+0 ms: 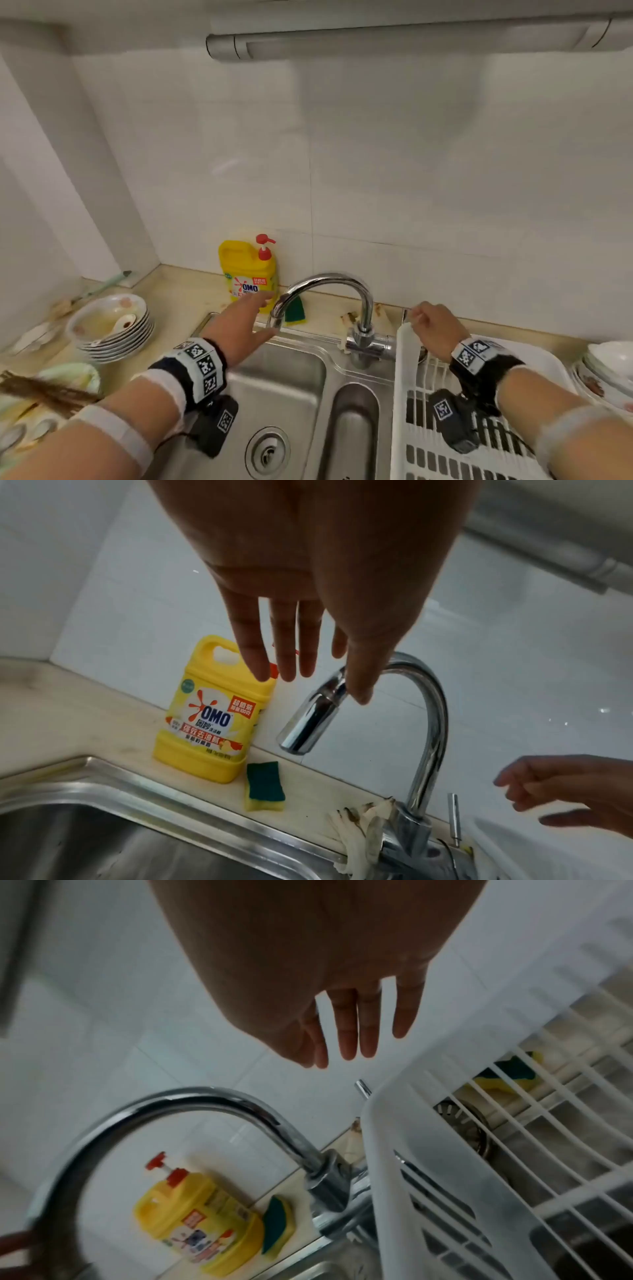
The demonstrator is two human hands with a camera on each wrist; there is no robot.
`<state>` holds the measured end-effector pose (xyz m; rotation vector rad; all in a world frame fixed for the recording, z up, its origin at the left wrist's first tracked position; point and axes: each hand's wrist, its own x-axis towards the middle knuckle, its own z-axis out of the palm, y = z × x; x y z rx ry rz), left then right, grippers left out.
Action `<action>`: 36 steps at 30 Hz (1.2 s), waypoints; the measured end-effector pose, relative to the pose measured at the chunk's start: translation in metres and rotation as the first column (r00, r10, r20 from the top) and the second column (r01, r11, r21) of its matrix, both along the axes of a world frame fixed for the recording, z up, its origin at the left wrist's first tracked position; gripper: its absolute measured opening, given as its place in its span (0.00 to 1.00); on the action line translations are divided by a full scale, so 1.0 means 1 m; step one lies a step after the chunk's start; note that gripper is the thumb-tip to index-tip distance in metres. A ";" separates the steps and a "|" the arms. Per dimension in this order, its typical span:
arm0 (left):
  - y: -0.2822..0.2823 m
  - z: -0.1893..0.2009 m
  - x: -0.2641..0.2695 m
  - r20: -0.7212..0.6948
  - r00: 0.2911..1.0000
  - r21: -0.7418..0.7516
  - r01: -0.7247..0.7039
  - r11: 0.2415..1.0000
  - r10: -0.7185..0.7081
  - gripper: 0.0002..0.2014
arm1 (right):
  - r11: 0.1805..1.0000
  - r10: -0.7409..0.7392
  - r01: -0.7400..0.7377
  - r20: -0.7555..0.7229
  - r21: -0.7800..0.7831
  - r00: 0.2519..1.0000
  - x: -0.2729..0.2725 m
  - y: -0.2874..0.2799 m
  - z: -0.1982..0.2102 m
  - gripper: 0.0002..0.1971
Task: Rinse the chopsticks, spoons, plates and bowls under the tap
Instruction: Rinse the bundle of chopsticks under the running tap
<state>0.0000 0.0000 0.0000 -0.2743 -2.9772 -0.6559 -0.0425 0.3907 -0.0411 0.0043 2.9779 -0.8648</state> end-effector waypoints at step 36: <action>0.021 0.008 -0.047 0.040 0.990 -0.109 -0.129 0.986 0.135 0.17 | 0.985 -0.091 0.072 0.118 0.155 0.989 -0.053 -0.009 -0.040 0.08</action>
